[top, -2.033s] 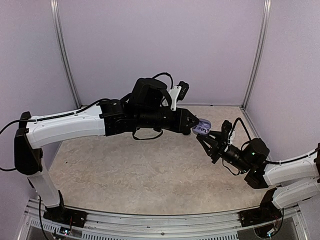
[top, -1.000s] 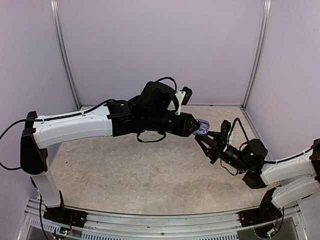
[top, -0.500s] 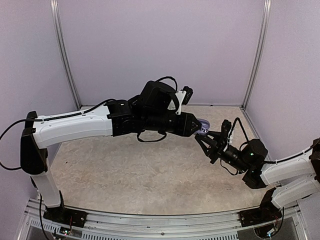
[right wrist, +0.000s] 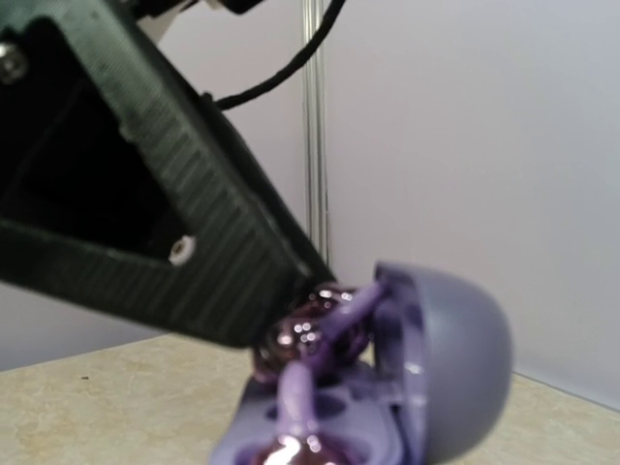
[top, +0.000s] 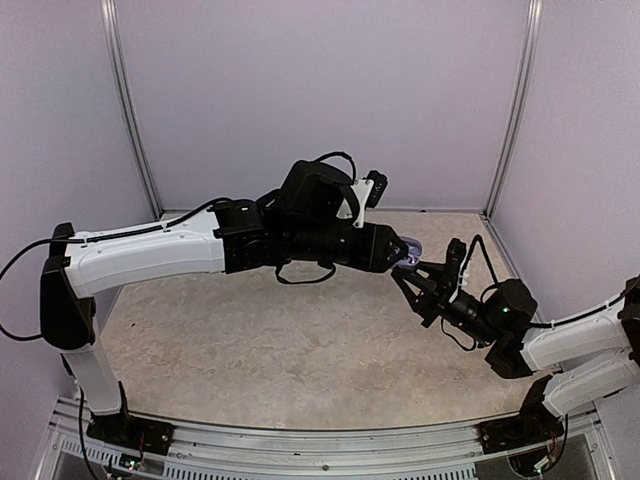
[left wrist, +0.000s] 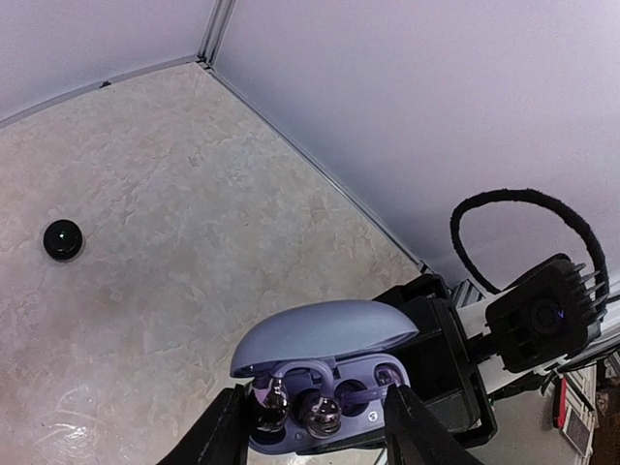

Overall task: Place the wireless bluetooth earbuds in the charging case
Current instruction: Insert the left earbud into the left side groove of the charging case.

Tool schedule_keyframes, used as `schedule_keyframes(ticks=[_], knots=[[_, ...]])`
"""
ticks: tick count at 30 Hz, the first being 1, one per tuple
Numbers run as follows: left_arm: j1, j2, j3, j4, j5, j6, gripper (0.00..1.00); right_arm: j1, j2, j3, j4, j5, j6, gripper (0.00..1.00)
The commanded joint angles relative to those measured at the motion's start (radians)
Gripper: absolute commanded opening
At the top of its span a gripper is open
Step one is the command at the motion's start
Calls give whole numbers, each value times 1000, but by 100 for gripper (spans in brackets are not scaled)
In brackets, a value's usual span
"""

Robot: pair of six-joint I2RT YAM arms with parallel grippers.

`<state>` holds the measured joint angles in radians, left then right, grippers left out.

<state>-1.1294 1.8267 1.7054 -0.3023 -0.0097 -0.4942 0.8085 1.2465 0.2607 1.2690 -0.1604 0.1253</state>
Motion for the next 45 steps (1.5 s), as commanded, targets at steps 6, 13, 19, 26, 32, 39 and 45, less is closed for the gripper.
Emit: schedule_keyframes(ticks=[6, 13, 19, 26, 32, 39, 45], knots=[[-2, -5, 5, -6, -53, -20, 51, 8, -7, -11, 119, -2, 36, 0], [-3, -10, -2, -3, -58, -21, 54, 8, -16, -15, 119, 8, 40, 0], [-3, -16, -9, 3, -65, -24, 58, 8, -21, -18, 120, 11, 40, 0], [-7, -40, -55, 66, -45, -2, 65, 5, -15, -16, 120, 11, 42, 0], [-45, -109, -111, 180, -22, 107, 95, 6, -7, -14, 111, -1, 43, 0], [-64, -188, -181, 266, -15, 232, 99, 6, -15, -13, 87, -13, 40, 0], [-55, -348, -285, 313, -87, 366, 99, 6, -60, -12, 29, -49, 32, 0]])
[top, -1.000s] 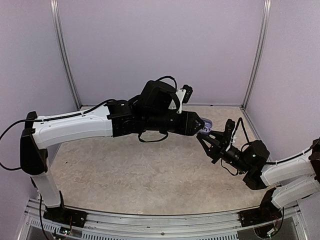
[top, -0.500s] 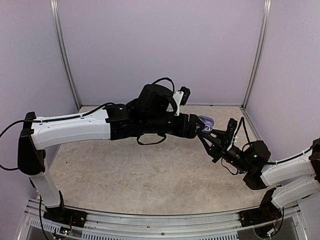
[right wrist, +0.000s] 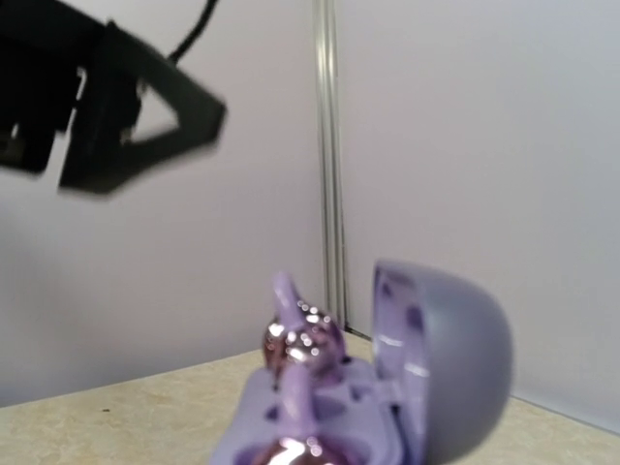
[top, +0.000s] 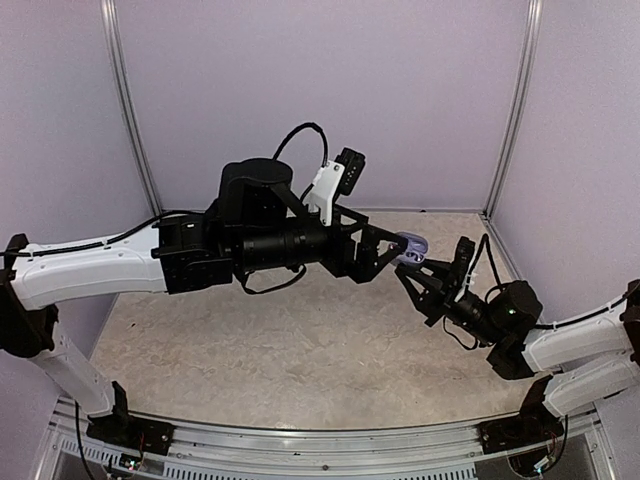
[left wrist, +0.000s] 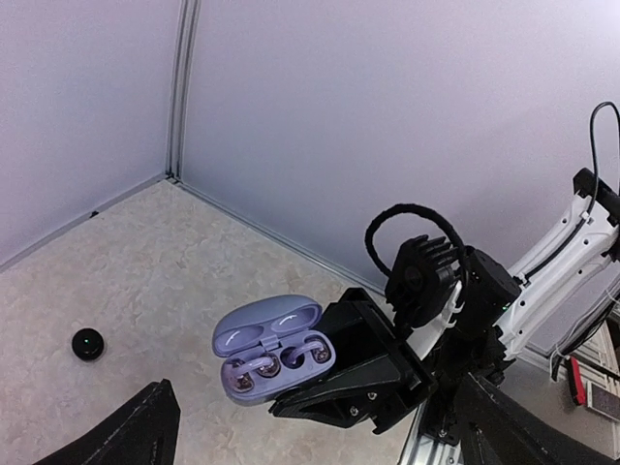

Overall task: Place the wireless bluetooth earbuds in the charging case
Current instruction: Insert the left earbud into the left side groove of the charging case, then adjust the left earbud in the left side groove of the charging case.

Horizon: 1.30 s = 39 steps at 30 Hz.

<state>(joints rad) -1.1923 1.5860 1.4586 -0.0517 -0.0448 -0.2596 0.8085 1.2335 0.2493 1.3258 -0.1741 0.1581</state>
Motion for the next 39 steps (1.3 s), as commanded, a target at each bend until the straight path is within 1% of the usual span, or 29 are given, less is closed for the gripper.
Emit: schedule_keyframes(ticks=[1, 3, 4, 6, 9, 12, 15, 24, 39], knots=[[14, -122, -37, 26, -44, 170, 99, 6, -56, 0, -40, -47, 0, 0], [43, -146, -31, -51, 56, 244, 99, 6, -81, 2, -66, -74, -2, 0], [59, -159, -29, -84, 101, 276, 97, 5, -89, 2, -81, -89, -3, 0], [69, -170, -20, -148, 161, 358, 88, 6, -110, 5, -112, -121, -3, 0], [50, -162, 2, -244, 198, 475, 71, 5, -135, 5, -141, -170, -1, 0], [23, -143, 9, -299, 207, 554, 60, 6, -153, 11, -174, -212, 3, 0], [10, -129, 11, -316, 205, 600, 51, 6, -164, 15, -197, -251, 7, 0], [-20, -73, 40, -360, 174, 704, 38, 6, -146, 30, -203, -353, 31, 0], [-35, -3, 89, -369, 146, 734, 23, 11, -129, 54, -229, -396, 14, 0]])
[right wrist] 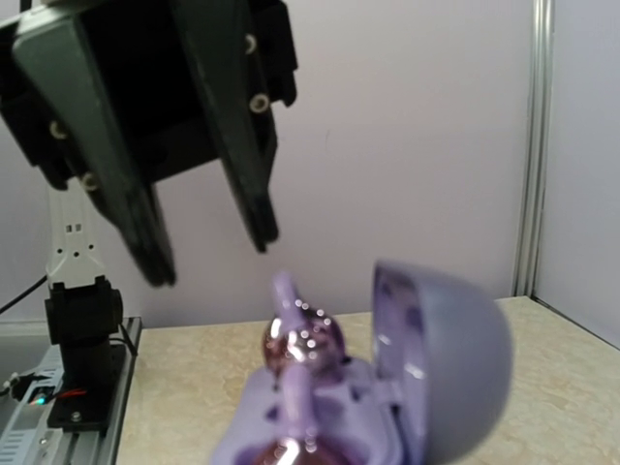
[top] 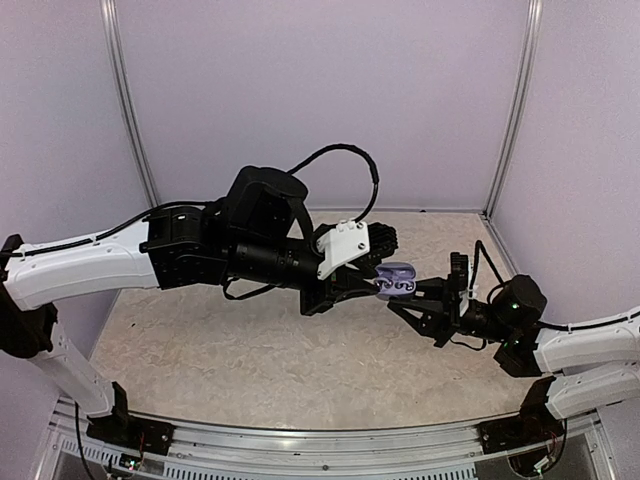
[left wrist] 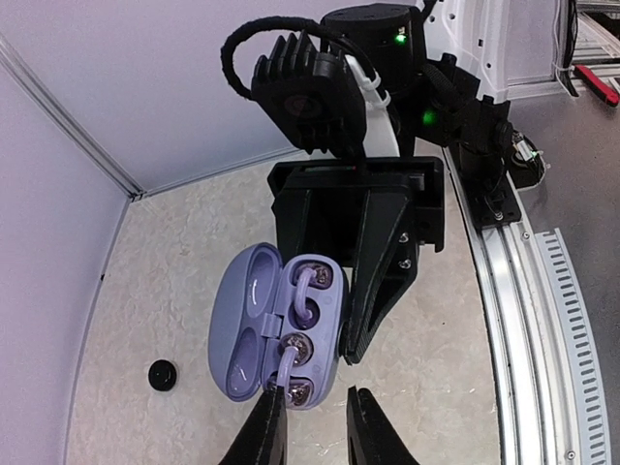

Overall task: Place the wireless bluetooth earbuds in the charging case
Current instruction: Adjust the left earbud in the left side groove of the charging case.

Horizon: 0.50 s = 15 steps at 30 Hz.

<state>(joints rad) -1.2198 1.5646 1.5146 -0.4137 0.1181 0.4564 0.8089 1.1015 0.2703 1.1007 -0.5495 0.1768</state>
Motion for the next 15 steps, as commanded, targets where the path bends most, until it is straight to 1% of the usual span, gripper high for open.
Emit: schedule_keyframes(ticks=[1, 15], knots=[[-8, 19, 35, -6, -19, 18, 23, 11, 3, 34, -5, -21, -7, 0], [-7, 40, 43, -14, -26, 23, 15, 20, -3, 50, -32, -36, -35, 0]])
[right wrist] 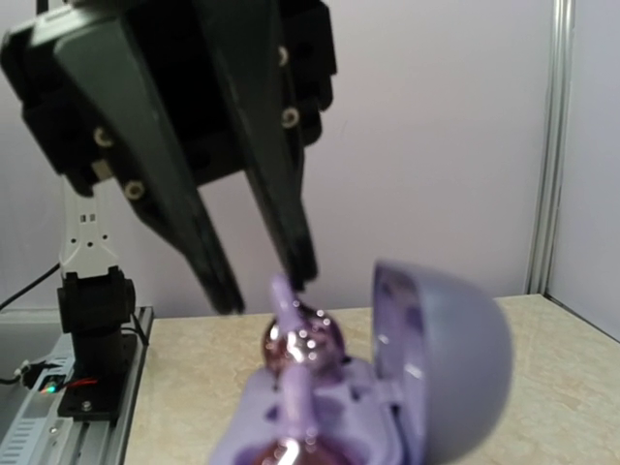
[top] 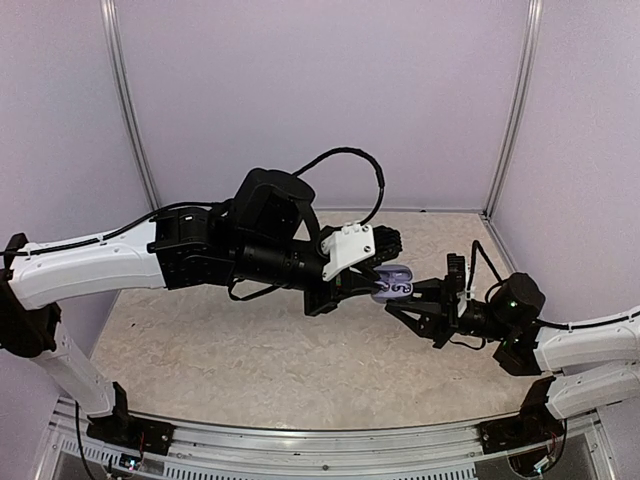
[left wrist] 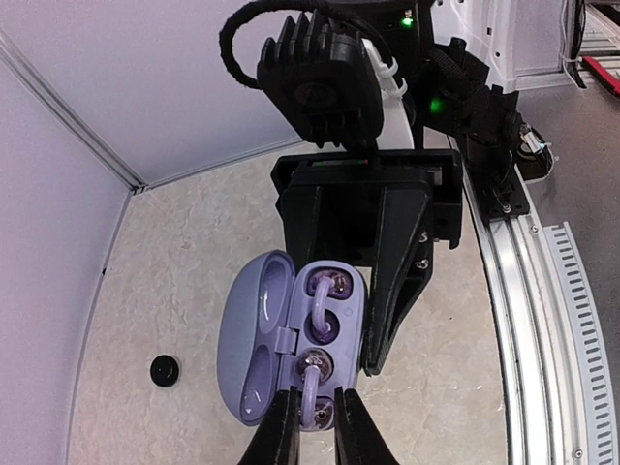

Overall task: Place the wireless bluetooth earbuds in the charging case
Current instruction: Adjust the left earbud in the left side groove of the charging case.

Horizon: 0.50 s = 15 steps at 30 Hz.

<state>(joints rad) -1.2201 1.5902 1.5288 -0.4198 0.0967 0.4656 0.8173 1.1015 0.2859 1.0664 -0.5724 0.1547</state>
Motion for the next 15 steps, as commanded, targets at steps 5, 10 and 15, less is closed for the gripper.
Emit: schedule_keyframes(ticks=[5, 10, 15], knots=[[-8, 16, 19, -16, 14, 13, 12, 15, -8, 36, -4, -16, -18, 0], [-7, 18, 12, -34, 20, 24, 9, 20, -15, 43, -19, -32, -32, 0], [-2, 28, 9, -54, 24, 24, 5, 29, -19, 50, -37, -57, -50, 0]])
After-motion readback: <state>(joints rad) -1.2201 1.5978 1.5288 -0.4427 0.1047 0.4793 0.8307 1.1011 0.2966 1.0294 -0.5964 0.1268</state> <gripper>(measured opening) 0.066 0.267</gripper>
